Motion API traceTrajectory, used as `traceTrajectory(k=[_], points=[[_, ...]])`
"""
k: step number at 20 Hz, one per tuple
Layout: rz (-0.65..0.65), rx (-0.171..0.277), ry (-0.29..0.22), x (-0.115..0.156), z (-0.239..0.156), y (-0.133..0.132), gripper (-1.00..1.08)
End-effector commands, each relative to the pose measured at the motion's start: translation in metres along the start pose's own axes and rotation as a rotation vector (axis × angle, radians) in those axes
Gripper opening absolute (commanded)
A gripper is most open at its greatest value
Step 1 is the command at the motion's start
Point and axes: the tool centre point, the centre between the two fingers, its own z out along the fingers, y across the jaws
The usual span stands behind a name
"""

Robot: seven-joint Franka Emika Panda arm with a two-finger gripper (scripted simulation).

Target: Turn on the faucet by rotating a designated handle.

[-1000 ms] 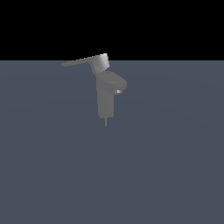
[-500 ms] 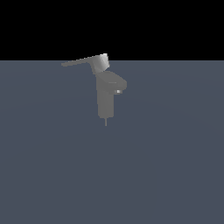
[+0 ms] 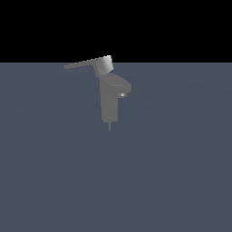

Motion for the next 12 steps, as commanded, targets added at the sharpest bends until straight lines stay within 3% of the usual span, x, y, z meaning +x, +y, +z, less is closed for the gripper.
traceTrajectory(k=[1, 12], points=[[0.062, 0.001, -0.012, 0.014, 0.005, -0.012, -1.00], [0.338, -0.023, -0.047, 0.070, 0.040, -0.064, -1.00]])
